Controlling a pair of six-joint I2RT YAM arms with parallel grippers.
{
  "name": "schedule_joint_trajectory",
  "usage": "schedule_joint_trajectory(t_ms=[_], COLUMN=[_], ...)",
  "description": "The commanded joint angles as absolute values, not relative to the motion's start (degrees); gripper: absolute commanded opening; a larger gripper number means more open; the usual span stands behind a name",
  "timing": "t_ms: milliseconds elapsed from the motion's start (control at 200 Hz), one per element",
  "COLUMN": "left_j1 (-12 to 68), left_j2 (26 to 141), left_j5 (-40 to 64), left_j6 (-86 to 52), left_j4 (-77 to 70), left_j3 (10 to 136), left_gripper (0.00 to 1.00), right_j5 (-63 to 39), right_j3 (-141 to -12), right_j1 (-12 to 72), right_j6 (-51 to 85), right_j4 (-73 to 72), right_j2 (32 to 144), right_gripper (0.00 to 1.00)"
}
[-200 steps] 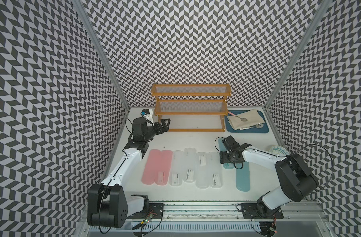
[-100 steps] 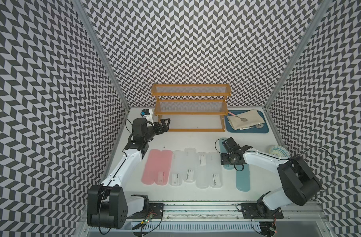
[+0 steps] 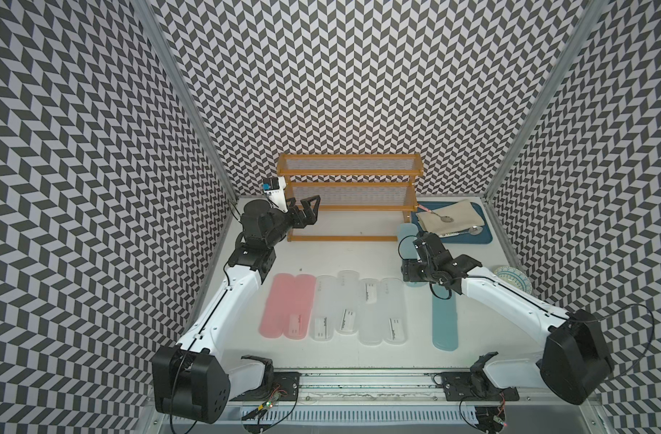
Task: Place the pencil cases on the shelf according to color
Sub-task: Pick up the pencil case from the center of the board, then place the pencil case on the shelf.
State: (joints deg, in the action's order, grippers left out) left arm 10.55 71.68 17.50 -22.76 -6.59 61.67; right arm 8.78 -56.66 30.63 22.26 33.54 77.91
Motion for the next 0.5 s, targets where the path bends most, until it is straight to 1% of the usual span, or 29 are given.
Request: schedule_joint_trajectory(t_ms=[0,200,315,496], left_j1=[11.07,11.95,12.13,12.19], left_j2=[74.11,81.29,82.26,79.6], left_j5=[19.08,22.05,21.23,19.39], left_j6=[-21.3,-17.3,-16.7,-16.45], left_j4=[-12.3,-11.68,-13.67,-14.41], left_j3=[64.37,70.21,67.19,63.64], left_gripper=[1.0,1.0,0.99,0.99], right_j5=[6.75,6.86,9.45,9.28], right_j3=[-61.68,-71.24,-77.9,-89.98], right_j1=[31.03,31.03,30.98,30.31], right_j6=[19.1,16.42,15.4,13.91], right_j4=[31.85,31.05,31.02,31.5], right_j2=[76.23,78.98,81.25,87.09], right_gripper=[0.67,0.68,0.69,0.7])
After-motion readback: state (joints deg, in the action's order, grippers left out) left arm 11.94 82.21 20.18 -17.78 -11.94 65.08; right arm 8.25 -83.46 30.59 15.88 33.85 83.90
